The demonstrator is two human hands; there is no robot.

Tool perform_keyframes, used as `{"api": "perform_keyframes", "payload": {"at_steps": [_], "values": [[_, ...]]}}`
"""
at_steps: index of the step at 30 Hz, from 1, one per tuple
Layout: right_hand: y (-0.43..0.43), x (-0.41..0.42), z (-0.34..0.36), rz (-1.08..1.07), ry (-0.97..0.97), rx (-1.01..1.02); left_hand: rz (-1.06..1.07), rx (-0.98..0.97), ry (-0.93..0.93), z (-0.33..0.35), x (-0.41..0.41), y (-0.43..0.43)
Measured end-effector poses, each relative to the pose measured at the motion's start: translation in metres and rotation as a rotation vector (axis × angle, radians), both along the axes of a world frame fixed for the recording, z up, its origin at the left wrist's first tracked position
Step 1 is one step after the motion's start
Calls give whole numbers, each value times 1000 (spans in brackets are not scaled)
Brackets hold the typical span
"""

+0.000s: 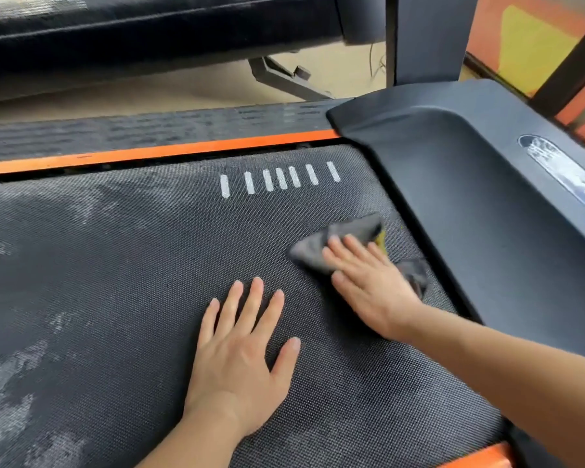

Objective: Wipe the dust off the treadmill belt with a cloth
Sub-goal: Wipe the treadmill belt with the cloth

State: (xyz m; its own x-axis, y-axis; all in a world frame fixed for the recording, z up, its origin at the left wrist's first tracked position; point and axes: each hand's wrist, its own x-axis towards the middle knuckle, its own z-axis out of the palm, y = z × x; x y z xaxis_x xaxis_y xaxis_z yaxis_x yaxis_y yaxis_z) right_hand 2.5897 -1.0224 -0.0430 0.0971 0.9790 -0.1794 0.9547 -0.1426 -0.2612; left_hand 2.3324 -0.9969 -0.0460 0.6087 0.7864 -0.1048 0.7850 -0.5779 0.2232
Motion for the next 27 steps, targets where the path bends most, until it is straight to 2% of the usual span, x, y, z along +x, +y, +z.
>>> {"api": "perform_keyframes", "payload": {"at_steps": [2, 3, 4, 8, 10, 11, 14, 16, 18, 20, 21, 23, 25, 27], "values": [[-13, -7, -1, 178, 11, -16, 2, 0, -2, -1, 0, 1], [-13, -3, -1, 201, -15, -10, 2, 2, -7, 0, 0, 0], [-8, 5, -2, 163, -51, 6, 1, 2, -14, 0, 0, 0], [22, 42, -1, -234, -138, -25, 4, 11, -24, 0, -1, -1], [21, 37, 0, -286, -142, -43, 3, 15, -19, 1, 0, -2], [16, 26, 1, -230, -148, -38, 3, 14, -14, 0, 0, -2], [-14, -20, 4, 159, -60, 16, 4, 10, 9, 1, 0, -1], [-22, -22, 3, 325, -18, -12, 7, 7, 15, 1, 0, 0], [-13, 4, 0, 221, -46, 27, 4, 1, 7, 0, -1, 0], [-1, 37, -3, -35, -118, 56, 3, 11, -6, 1, 0, 0], [4, 48, -2, -146, -145, 12, 1, 12, -5, 1, 0, 0], [2, 39, -1, -235, -155, -64, -3, 8, 6, 1, 0, -1], [-17, -4, 0, -138, -140, -30, 5, 18, 11, 0, 0, -1], [-47, -52, 1, 122, -52, 30, 9, 13, 21, 0, 0, 1]]}}
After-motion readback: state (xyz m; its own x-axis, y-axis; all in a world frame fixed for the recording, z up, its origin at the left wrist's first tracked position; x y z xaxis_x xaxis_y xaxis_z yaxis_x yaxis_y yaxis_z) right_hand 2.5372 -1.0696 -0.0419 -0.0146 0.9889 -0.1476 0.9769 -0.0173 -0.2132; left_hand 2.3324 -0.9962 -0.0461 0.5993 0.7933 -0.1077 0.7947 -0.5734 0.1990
